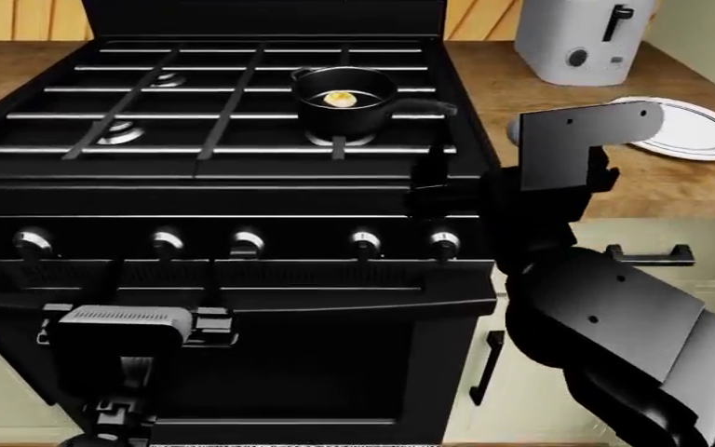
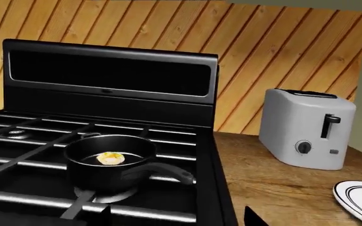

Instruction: Frozen meat rests on a plate on the counter. Retrieve the meat and place it in a pot on a burner. Then turn the burner on.

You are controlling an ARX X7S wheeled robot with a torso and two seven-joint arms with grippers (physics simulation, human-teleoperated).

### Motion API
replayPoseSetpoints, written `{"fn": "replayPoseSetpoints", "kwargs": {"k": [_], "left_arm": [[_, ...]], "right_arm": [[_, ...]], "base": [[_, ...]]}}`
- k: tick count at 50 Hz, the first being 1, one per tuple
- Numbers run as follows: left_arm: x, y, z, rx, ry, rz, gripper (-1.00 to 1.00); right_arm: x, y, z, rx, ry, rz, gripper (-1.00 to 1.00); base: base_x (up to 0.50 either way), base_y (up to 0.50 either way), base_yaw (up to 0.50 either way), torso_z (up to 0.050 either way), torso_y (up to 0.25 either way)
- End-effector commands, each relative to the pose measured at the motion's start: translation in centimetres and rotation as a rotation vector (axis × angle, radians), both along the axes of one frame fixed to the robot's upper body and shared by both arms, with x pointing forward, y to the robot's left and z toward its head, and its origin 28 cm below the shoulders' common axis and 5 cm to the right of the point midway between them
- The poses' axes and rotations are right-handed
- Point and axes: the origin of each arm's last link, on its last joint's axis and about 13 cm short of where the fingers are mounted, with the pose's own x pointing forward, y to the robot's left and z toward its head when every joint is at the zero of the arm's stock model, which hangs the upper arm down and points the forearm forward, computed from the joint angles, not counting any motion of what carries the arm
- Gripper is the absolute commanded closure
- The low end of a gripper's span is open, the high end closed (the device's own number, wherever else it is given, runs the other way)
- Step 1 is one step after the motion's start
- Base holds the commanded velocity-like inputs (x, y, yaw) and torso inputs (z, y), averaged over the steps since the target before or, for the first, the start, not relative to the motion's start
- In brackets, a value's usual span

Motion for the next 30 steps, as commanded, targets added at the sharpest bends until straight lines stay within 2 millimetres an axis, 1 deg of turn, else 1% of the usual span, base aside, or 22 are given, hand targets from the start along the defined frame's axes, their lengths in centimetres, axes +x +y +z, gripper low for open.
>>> {"fn": "replayPoseSetpoints", "kwargs": {"k": [1,5,12,16,30], "left_arm": [[-0.4,-0.3,-0.5,-0.023,-0.031,-0.001,-1.00],[-0.9,-0.3,-0.5,-0.034,-0.034,-0.008,-1.00],[-1.3,-0.1,-0.7,-0.069,-0.023,-0.005,-1.00],[-1.3,0.1,-0.3,-0.081,-0.031,0.000,-1.00],[-1.0,0.3,-0.9,-0.084,-0.020,0.012,-1.00]], "right_arm": [[-2.3,0.8,-1.7,0.025,-0.005,-0.025,-1.00],[-3.3,1.0,-2.5,0.036,0.000,-0.038,-1.00],[-4.5,1.6,-2.6,0.021,0.020,-0.032,-1.00],[-4.6,1.8,-2.3,0.033,0.026,-0.026,-1.00],[-3.6,1.6,-2.8,0.050,0.058,-0.045,-1.00]], "base": [[0.00,0.00,0.00,-0.050,0.000],[0.00,0.00,0.00,-0.050,0.000],[0.00,0.00,0.00,-0.050,0.000],[0.00,0.00,0.00,-0.050,0.000],[0.00,0.00,0.00,-0.050,0.000]]}}
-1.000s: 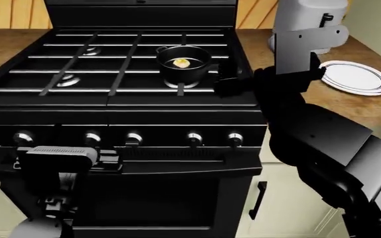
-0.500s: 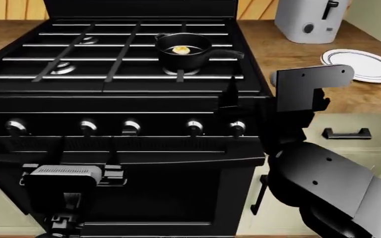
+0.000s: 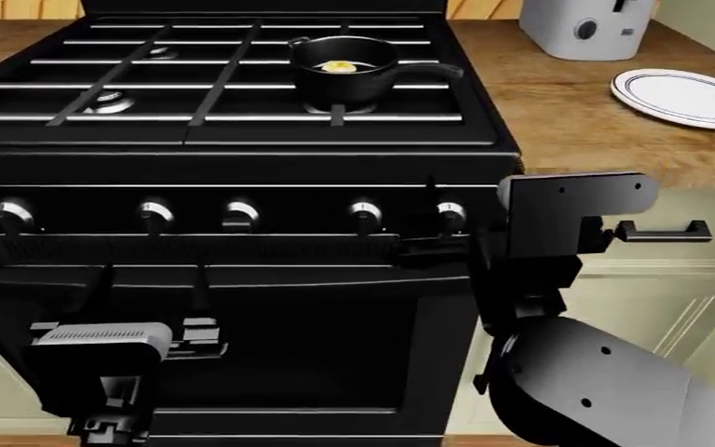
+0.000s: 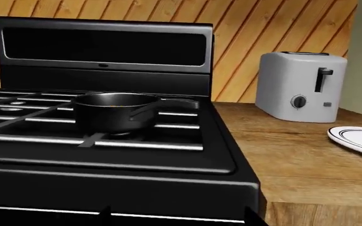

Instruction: Frozen meat rests on a plate on the counter. Retrieve the meat and place it in a pot on a burner. Then turn the burner on.

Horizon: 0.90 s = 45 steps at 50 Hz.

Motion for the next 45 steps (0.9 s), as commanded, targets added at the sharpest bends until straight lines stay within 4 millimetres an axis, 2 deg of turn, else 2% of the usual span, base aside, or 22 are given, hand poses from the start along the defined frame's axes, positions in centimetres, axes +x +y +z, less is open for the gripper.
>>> {"fn": "replayPoseSetpoints", "kwargs": {"k": [1,39,45], "left_arm": [[0.09,0.19,-0.29,-0.009,0.006,0.009,-1.00],[0.06,0.29,-0.91,-0.034,0.007,0.011,-1.00],[0.15,0.32,-0.94,-0.065,0.003,-0.003,-1.00]], "right_arm": [[0.24,0.05,-0.26,0.013,0.022,-0.009,-1.00],[0.31,-0.11,0.08,0.025,0.046,-0.022,-1.00],[0.47,0.03,0.40,0.027,0.064,-0.036,-1.00]], "base": [[0.00,0.00,0.00,-0.050,0.000],[0.00,0.00,0.00,-0.050,0.000],[0.00,0.00,0.00,-0.006,0.000]]}}
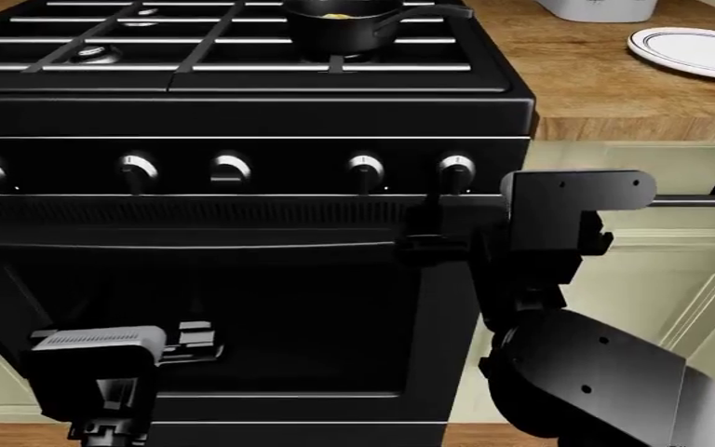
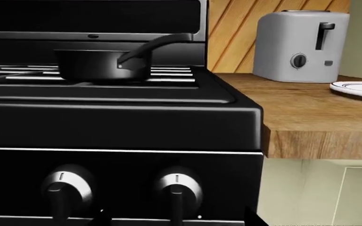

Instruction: Frozen meat rests on a plate on the counter. Retrieve the meat and place it in a pot on a burner. Then turn the burner on.

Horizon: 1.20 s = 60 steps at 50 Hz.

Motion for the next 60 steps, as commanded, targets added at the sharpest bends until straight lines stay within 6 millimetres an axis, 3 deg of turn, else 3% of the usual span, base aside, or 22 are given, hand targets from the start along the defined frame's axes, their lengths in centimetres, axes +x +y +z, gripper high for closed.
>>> {"fn": "replayPoseSetpoints", "kwargs": {"k": [1,14,30,60], "left_arm": [[0.2,0.0,-0.2,-0.026,-0.003,-0.013,-1.00],[1.1,0.7,-1.0,-0.077,0.021,-0.006,-1.00],[0.7,0.8,-1.9,-0.126,0.059,-0.029,-1.00],[0.2,0.8,-1.6,-0.143,0.042,-0.042,-1.00]], "right_arm": [[0.1,0.2,0.5,0.004,0.022,-0.015,-1.00],[0.4,1.4,2.8,0.010,0.101,-0.043,-1.00],[-0.6,2.2,5.0,-0.025,0.192,-0.086,-1.00],[-0.4,2.8,5.2,-0.019,0.233,-0.076,-1.00]], "base": [[0.00,0.00,0.00,0.000,0.000],[0.00,0.00,0.00,0.000,0.000],[0.00,0.00,0.00,0.000,0.000],[0.00,0.00,0.00,0.000,0.000]]}}
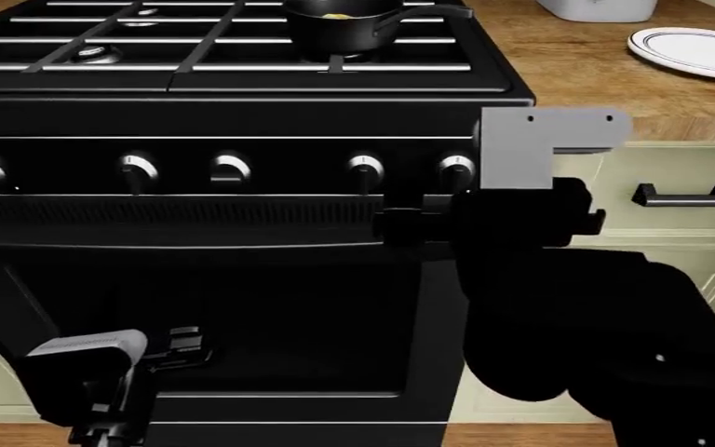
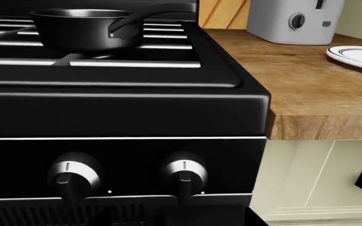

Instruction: Frozen meat rests on a plate on the counter. Retrieve the meat and place it in a pot on a burner. Then turn the burner on.

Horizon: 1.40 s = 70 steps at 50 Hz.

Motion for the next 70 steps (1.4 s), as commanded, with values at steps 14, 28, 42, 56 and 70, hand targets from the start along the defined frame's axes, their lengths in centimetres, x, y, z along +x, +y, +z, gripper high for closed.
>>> {"fn": "replayPoseSetpoints", "kwargs": {"k": [14,28,42,56,70], "left_arm": [[-0.2,0.1,0.1,-0.016,-0.005,-0.005,-1.00],[-0.2,0.2,0.1,-0.019,-0.005,-0.004,-1.00],[-0.1,0.2,0.0,-0.019,0.001,-0.002,-1.00],[0.0,0.2,-0.1,-0.019,0.005,0.001,-1.00],[0.1,0.3,-0.1,-0.021,0.007,0.003,-1.00]], "right_arm": [[0.7,0.2,-0.4,-0.008,0.041,-0.019,-1.00],[1.5,0.0,-0.3,-0.017,0.050,-0.034,-1.00],[2.4,-0.4,-0.7,-0.018,0.073,-0.049,-1.00],[3.2,-0.4,-0.9,-0.029,0.089,-0.040,-1.00],[3.7,-0.5,-1.0,-0.038,0.087,-0.046,-1.00]], "base": [[0.00,0.00,0.00,0.000,0.000],[0.00,0.00,0.00,0.000,0.000],[0.00,0.00,0.00,0.000,0.000],[0.00,0.00,0.00,0.000,0.000],[0.00,0.00,0.00,0.000,0.000]]}}
